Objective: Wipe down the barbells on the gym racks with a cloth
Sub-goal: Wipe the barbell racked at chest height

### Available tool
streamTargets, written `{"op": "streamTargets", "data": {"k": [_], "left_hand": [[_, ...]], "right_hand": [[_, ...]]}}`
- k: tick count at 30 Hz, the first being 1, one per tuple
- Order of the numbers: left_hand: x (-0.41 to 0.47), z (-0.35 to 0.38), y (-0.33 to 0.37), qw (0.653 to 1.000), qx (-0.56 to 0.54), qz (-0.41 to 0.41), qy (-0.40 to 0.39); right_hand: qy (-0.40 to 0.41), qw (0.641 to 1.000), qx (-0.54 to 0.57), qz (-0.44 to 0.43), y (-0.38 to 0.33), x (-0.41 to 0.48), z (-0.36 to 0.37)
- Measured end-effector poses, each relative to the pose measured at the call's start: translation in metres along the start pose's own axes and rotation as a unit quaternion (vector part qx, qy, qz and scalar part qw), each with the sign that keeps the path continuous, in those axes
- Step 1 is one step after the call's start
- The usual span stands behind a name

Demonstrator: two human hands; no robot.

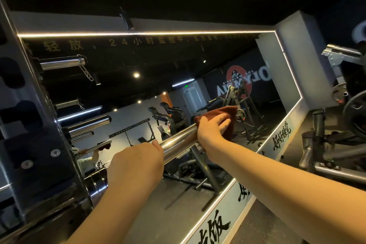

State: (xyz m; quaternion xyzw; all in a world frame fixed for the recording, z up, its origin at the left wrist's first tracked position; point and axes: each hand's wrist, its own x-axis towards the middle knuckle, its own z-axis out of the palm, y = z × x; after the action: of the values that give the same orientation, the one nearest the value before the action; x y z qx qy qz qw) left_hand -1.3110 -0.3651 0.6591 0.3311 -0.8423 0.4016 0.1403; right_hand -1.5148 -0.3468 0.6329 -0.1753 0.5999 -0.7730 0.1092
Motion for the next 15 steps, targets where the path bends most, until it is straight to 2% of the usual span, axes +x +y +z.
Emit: {"op": "streamTargets", "data": {"k": [4,7,11,15], "left_hand": [[-0.004,0.002,0.001,1.0,0.021,0.023,-0.006],[-0.002,0.002,-0.002,0.998,0.054,0.03,-0.026],[-0.003,-0.004,0.001,0.998,0.046,0.021,-0.049],[-0.004,-0.001,0.001,1.0,0.013,-0.003,-0.02]], "right_hand": [[-0.022,1.0,0.01,0.001,0.006,-0.018,0.007],[-0.007,0.999,0.038,0.033,-0.004,0.01,-0.001],[0.045,0.989,0.112,0.09,-0.013,0.033,-0.018],[0.047,0.994,0.086,0.056,-0.011,0.019,-0.012]]}}
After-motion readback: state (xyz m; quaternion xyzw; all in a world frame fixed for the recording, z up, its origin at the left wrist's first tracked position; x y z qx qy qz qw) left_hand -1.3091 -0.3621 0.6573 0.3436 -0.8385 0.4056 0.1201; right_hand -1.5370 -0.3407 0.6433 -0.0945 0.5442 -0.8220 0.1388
